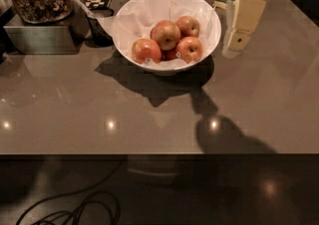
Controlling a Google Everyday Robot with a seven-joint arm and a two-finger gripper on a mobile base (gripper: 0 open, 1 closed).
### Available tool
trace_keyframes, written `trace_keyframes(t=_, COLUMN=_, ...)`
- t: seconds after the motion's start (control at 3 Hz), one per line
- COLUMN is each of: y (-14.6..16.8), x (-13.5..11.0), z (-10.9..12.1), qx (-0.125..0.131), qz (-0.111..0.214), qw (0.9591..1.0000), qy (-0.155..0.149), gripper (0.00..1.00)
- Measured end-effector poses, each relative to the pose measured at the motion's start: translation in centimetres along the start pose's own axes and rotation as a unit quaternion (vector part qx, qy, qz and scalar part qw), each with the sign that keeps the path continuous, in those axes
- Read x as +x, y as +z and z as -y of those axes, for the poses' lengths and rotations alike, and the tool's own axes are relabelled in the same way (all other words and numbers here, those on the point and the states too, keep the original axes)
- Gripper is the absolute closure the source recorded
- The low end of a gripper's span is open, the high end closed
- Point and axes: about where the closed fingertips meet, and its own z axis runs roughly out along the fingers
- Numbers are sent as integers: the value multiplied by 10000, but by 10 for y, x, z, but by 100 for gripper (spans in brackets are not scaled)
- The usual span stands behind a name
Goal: Pick apple from white bowl
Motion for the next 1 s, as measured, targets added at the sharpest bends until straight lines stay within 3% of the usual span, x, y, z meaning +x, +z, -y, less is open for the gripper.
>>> trace_keyframes(t=0.33, y=0, x=0, z=0, qx=0, qz=0, qw=10000, qy=-1, gripper=19)
trace_keyframes(t=0.67, y=8, x=-14, z=32, qx=74, qz=106, qw=9996, qy=-263, gripper=15)
trace_keyframes(t=1.0, y=36, x=-39, z=87, qx=102, qz=248, qw=9973, qy=-687, gripper=9)
